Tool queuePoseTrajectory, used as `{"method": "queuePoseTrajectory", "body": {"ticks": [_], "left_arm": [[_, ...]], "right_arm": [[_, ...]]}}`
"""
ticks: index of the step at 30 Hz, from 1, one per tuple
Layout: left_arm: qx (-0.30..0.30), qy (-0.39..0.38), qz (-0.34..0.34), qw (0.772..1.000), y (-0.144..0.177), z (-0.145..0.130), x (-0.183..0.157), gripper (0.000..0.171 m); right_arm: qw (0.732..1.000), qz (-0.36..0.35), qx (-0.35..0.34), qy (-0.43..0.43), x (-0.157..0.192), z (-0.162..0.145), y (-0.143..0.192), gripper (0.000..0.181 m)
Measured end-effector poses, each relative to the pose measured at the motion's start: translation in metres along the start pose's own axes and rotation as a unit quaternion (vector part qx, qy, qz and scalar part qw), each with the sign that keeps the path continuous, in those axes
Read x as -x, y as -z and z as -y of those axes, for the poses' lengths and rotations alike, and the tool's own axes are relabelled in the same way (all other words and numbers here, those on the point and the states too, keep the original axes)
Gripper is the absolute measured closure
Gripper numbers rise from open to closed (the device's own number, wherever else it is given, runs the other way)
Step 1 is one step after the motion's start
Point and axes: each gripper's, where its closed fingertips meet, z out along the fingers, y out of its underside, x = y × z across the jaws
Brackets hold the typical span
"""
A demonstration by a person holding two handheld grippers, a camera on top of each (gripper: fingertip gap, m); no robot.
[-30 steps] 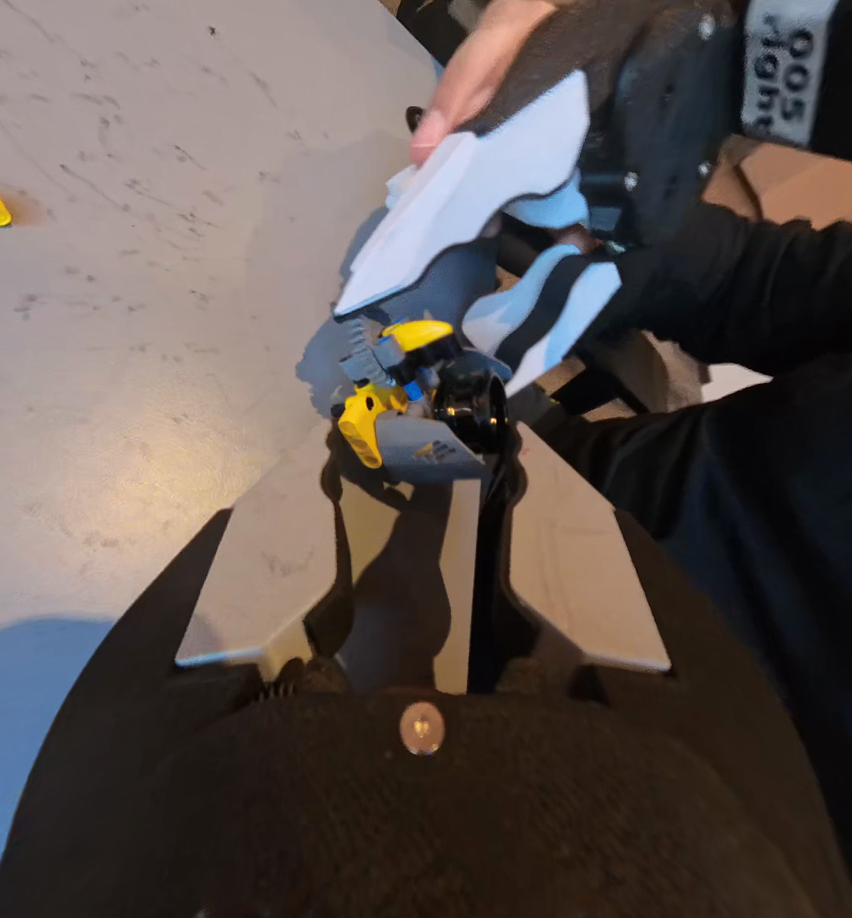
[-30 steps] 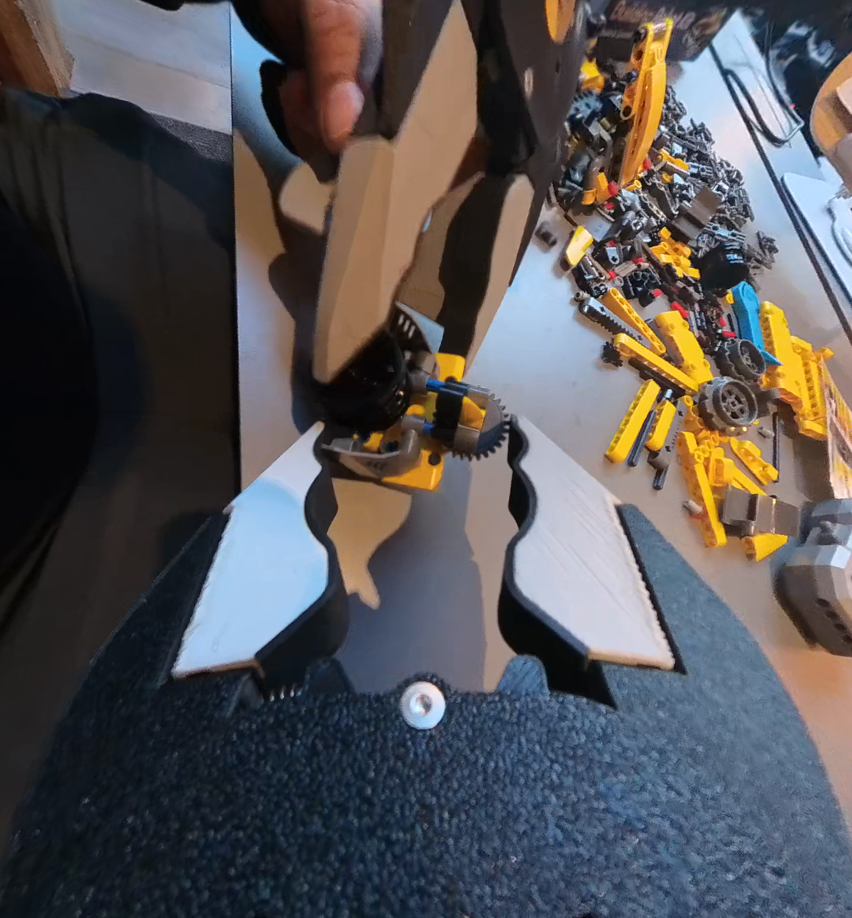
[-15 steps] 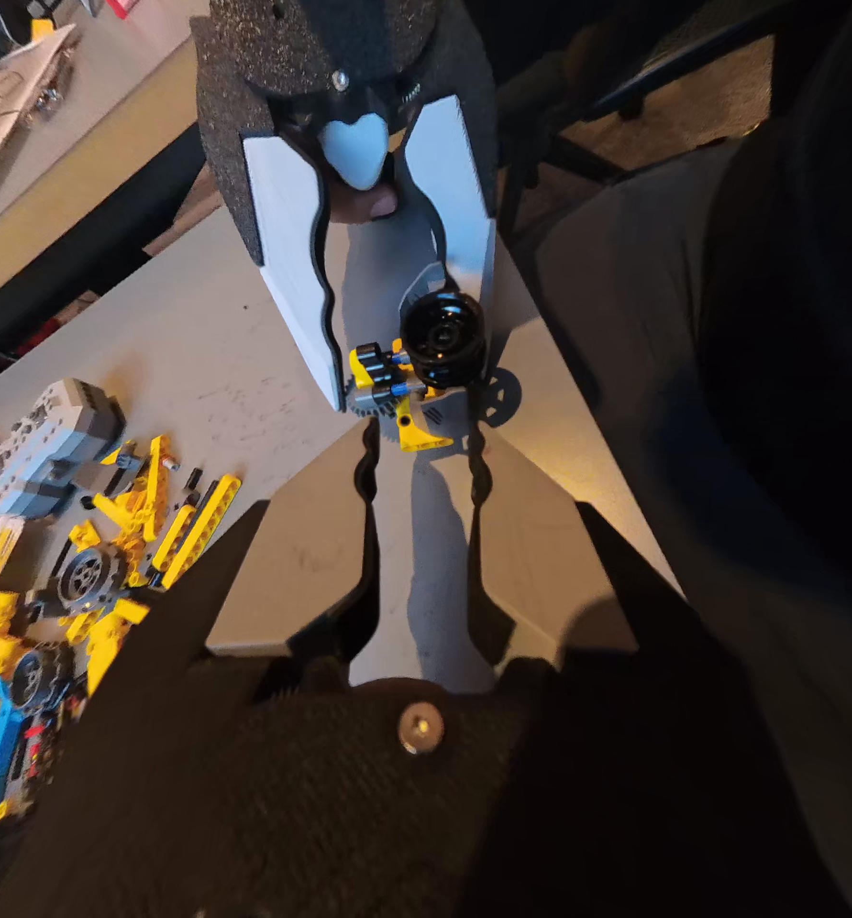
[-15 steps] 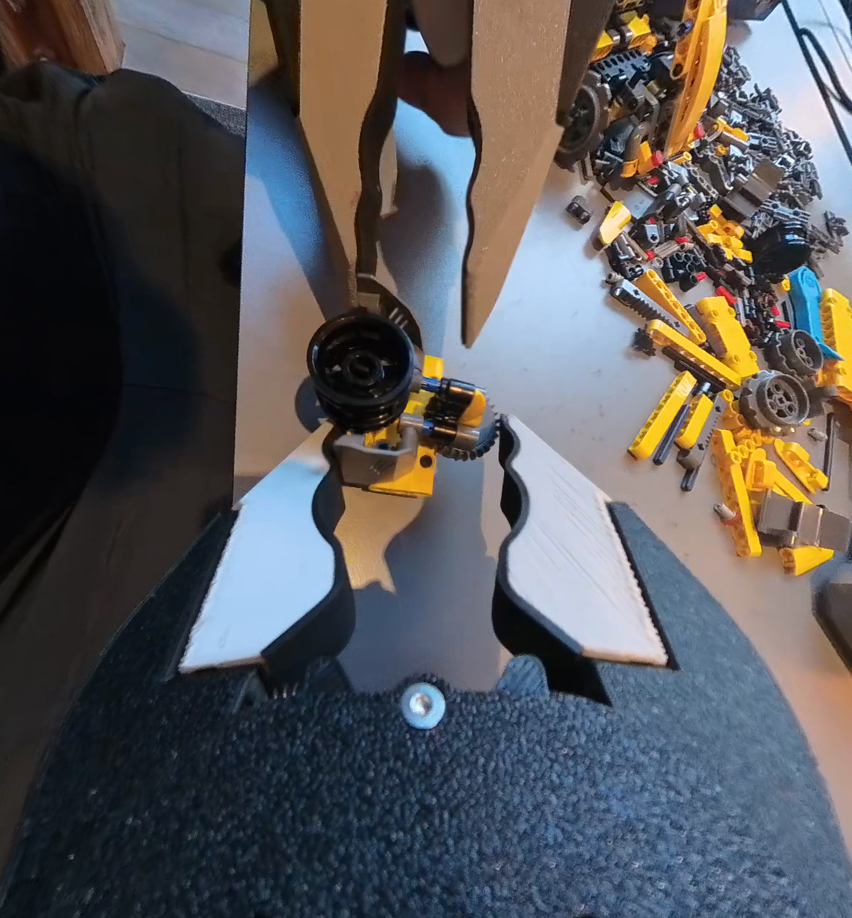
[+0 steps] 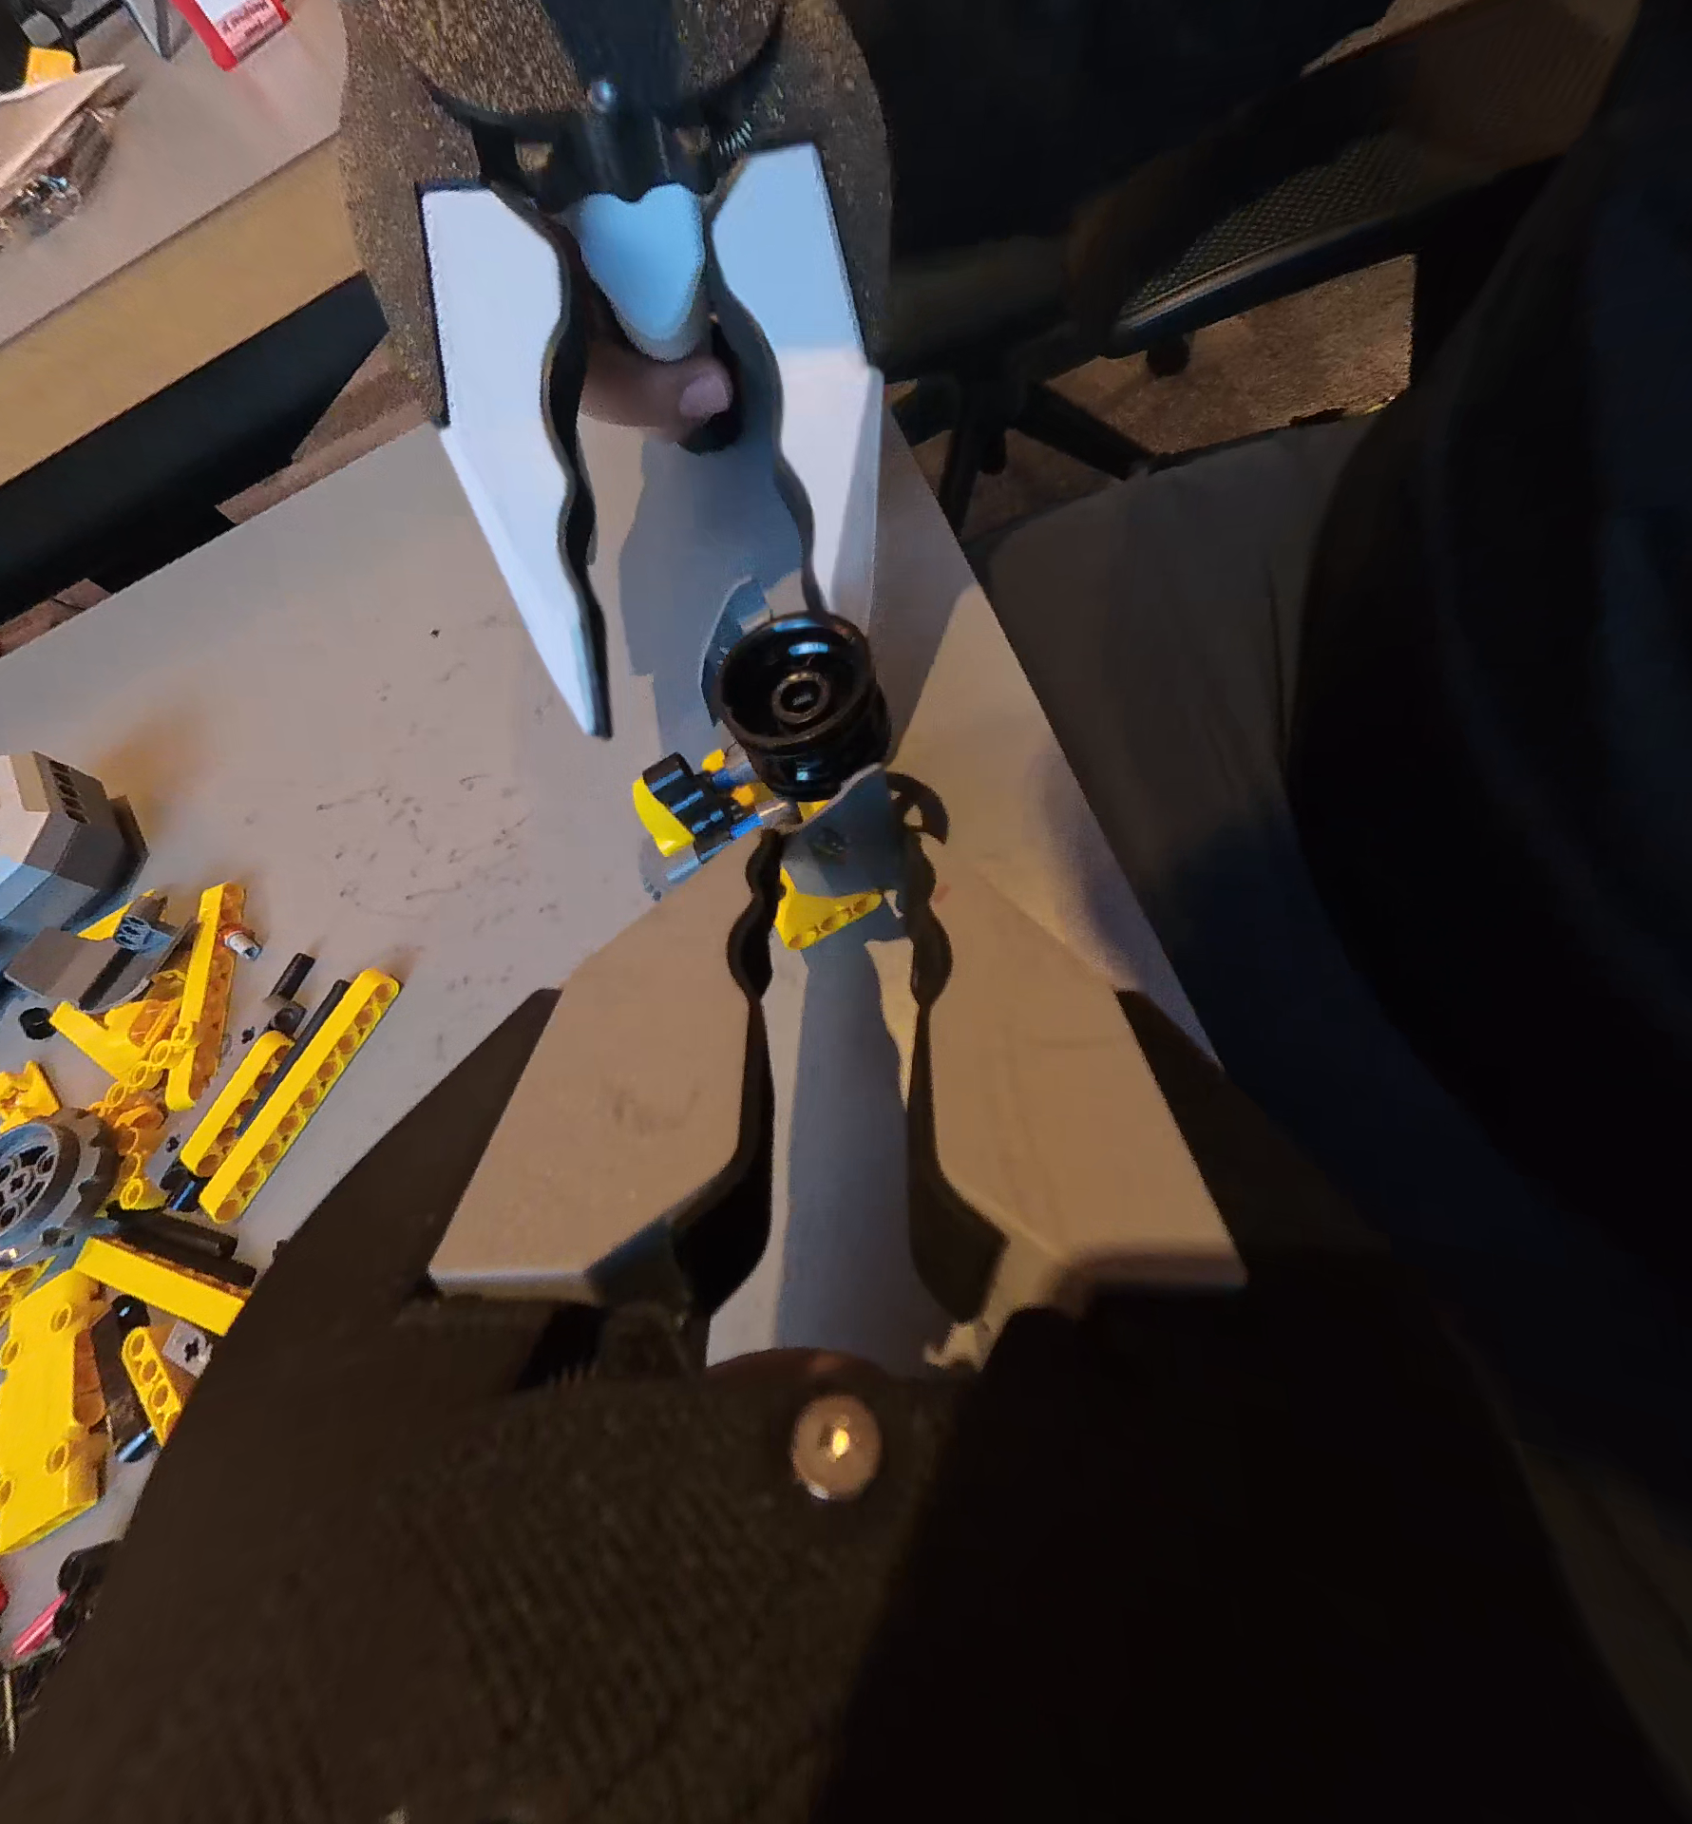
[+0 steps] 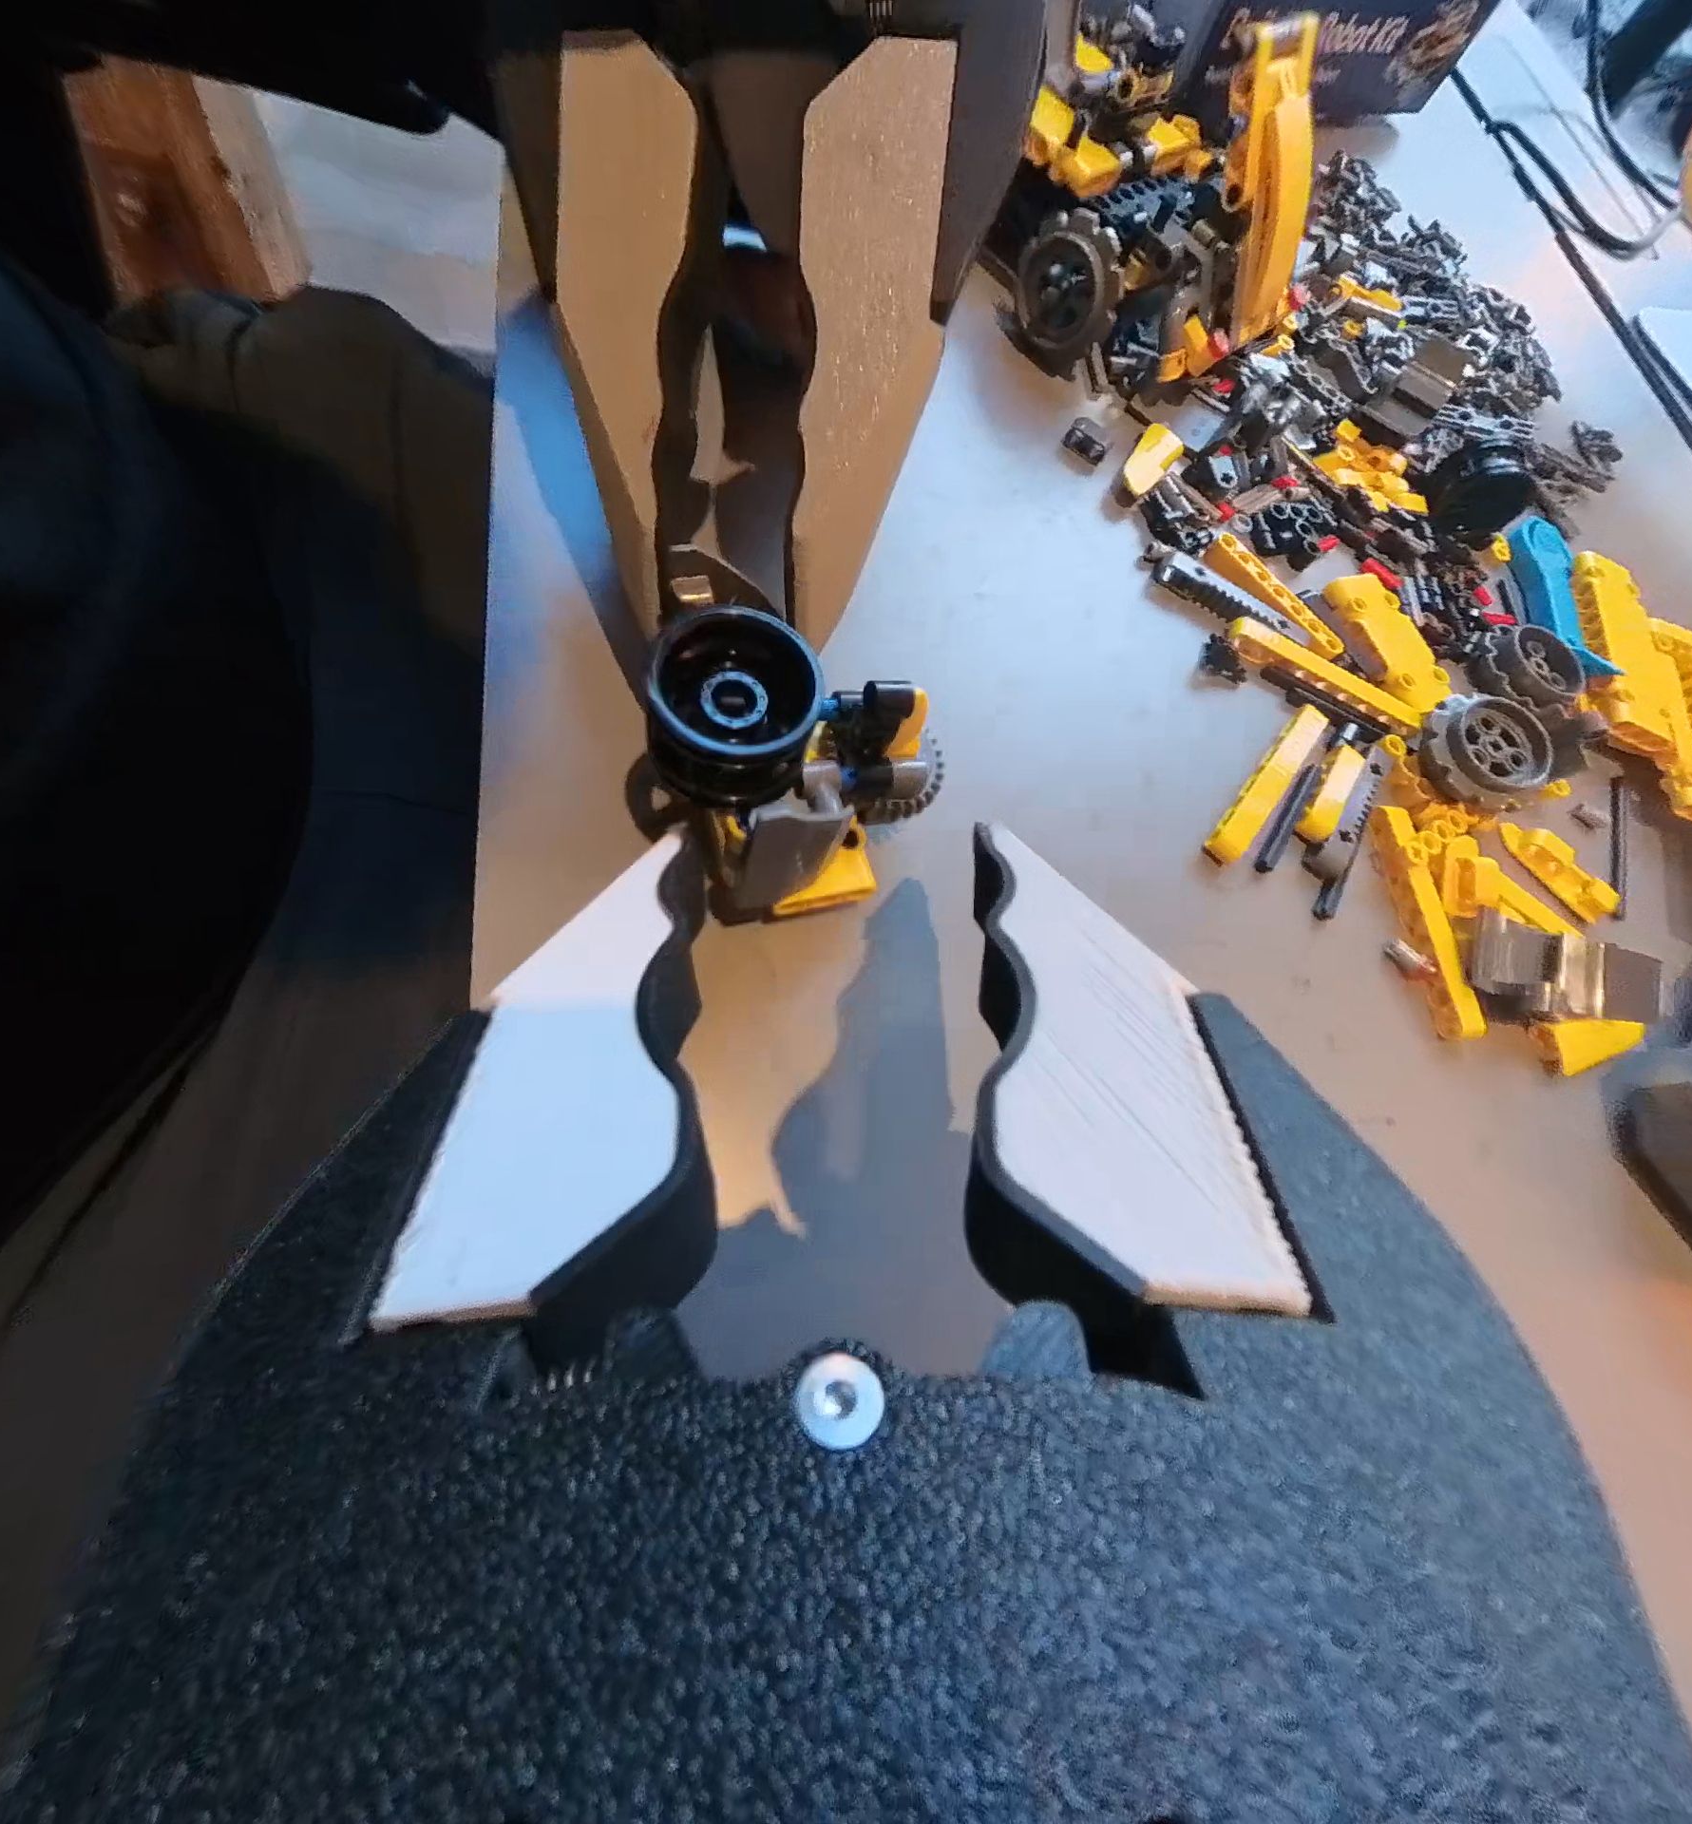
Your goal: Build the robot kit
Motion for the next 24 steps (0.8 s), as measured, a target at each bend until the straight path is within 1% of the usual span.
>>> {"method": "queuePoseTrajectory", "body": {"ticks": [2, 4, 7, 9, 11, 12, 13, 15, 16, 19, 23, 24], "left_arm": [[-0.001, 0.001, -0.001, 1.0, 0.0, 0.0, 0.0, 0.15], [-0.001, 0.002, -0.001, 1.0, -0.001, 0.0, 0.001, 0.151], [0.003, 0.008, 0.014, 1.0, 0.0, -0.001, 0.004, 0.15], [0.008, 0.035, 0.037, 0.999, 0.002, -0.003, 0.011, 0.134], [0.01, 0.092, 0.06, 0.994, 0.003, -0.004, 0.019, 0.11], [0.011, 0.12, 0.053, 0.991, 0.003, -0.004, 0.019, 0.099], [0.015, 0.146, 0.048, 0.988, 0.001, -0.005, 0.021, 0.093], [0.032, 0.184, 0.033, 0.982, -0.005, -0.009, 0.021, 0.087], [0.042, 0.198, 0.019, 0.979, -0.009, -0.011, 0.019, 0.088], [0.068, 0.208, -0.009, 0.976, -0.017, -0.016, 0.013, 0.1], [0.056, 0.212, -0.019, 0.975, -0.019, -0.012, 0.013, 0.115], [0.053, 0.215, -0.023, 0.975, -0.019, -0.011, 0.013, 0.115]], "right_arm": [[0.999, 0.025, -0.021, -0.008, 0.005, 0.005, 0.005, 0.134], [0.999, 0.04, -0.021, -0.011, 0.008, 0.006, 0.005, 0.134], [1.0, 0.025, 0.005, -0.014, 0.0, 0.0, -0.005, 0.112], [0.999, 0.047, 0.009, -0.023, 0.002, 0.0, -0.008, 0.097], [0.998, 0.066, 0.01, -0.023, 0.004, 0.001, -0.011, 0.098], [0.997, 0.077, 0.013, -0.023, 0.005, 0.001, -0.013, 0.098], [0.996, 0.087, 0.017, -0.024, 0.006, 0.0, -0.015, 0.097], [0.994, 0.103, 0.023, -0.026, 0.006, -0.001, -0.019, 0.093], [0.993, 0.108, 0.025, -0.026, 0.005, -0.001, -0.021, 0.093], [0.992, 0.119, 0.025, -0.027, 0.005, 0.001, -0.024, 0.093], [0.992, 0.123, 0.017, -0.023, 0.008, 0.004, -0.024, 0.104], [0.992, 0.125, 0.013, -0.024, 0.01, 0.006, -0.023, 0.106]]}}
